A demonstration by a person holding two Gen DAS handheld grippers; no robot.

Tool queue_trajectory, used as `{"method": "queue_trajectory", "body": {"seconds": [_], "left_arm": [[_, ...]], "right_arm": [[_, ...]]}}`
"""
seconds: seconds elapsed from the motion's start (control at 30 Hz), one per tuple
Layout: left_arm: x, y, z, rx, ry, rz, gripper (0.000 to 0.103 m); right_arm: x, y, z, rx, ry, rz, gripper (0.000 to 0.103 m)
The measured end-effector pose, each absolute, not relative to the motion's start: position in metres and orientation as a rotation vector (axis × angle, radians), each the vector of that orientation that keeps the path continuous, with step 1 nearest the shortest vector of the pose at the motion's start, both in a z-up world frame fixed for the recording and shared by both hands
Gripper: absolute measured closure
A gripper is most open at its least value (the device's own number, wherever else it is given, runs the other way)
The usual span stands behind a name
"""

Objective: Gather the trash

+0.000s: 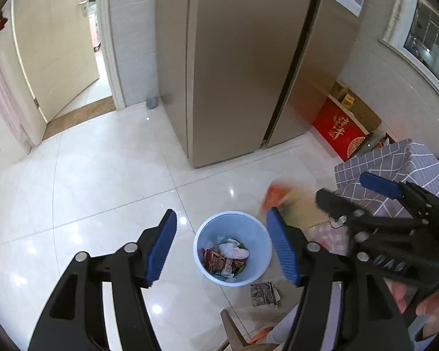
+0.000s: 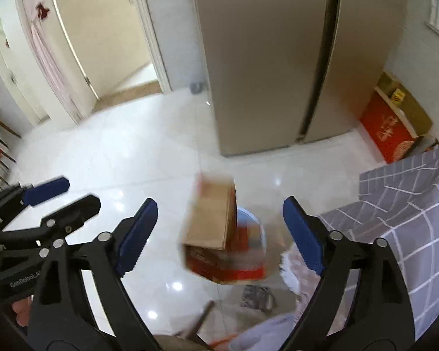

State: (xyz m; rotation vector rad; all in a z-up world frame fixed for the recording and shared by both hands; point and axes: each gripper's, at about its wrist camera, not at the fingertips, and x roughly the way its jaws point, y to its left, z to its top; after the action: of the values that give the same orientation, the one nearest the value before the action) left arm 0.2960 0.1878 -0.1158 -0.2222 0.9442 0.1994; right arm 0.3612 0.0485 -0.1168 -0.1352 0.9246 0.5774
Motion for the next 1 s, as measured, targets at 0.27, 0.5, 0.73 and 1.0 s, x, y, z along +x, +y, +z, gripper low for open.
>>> {"method": "queue_trajectory", "body": {"seconds": [0.27,0.5,0.73,1.0], "left_arm": [[0.289,0.19,-0.121,-0.226,0.947,0.21,0.03],[0.281,0.181,-0.127,-0.209,0.947,0.2,0.025],[0.258,0.165,-0.128,-0.189,0.939,0.174,0.021],[0.224,0.147,-0.117,-0.168,0.906,0.134,0.018]], "right_arm": [[0.346,0.051,-0.134,-0.187,0.963,0.576,0.017],[0.327,0.032,-0.136,-0.181,0.952,0.565,0.017],[0.299,0.014,-0.124,-0.165,0.911,0.54,0.017],[0.252,-0.006,-0.101,-0.147,0.832,0.505,0.017]]}}
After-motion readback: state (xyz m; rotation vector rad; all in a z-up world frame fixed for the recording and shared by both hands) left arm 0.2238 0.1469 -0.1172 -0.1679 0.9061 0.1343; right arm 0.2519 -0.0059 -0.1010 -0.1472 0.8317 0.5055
